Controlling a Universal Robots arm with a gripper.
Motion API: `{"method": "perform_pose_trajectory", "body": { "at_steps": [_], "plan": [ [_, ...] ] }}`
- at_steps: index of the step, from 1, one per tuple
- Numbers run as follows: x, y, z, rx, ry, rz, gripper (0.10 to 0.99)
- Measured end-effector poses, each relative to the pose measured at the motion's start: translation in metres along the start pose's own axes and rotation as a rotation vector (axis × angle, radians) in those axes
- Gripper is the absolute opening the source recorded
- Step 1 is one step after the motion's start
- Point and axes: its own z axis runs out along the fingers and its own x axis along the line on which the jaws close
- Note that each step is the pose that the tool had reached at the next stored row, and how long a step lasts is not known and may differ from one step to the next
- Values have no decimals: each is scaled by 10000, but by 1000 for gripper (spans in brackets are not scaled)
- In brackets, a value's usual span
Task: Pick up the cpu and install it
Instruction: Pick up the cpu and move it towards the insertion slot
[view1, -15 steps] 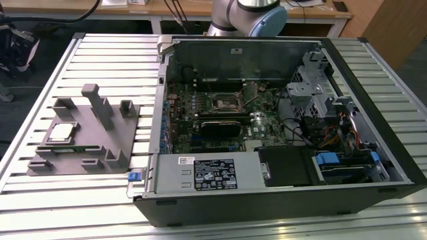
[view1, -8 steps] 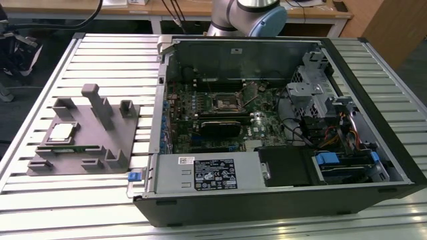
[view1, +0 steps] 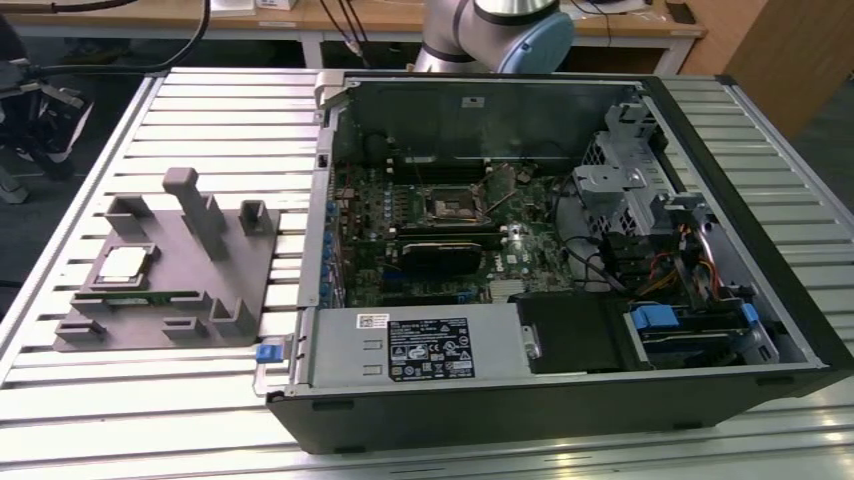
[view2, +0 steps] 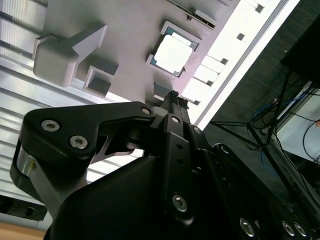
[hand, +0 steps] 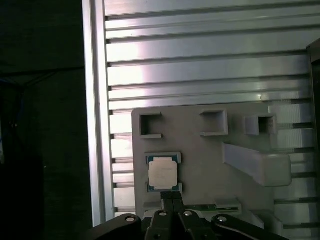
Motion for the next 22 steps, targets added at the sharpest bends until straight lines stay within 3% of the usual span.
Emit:
{"method": "perform_pose_trajectory", "body": {
  "at_steps": [10, 22],
  "plan": [
    [-2, -4, 89, -13, 14, 1, 106],
    [-8, -14, 247, -32, 40, 0, 106]
  ]
}}
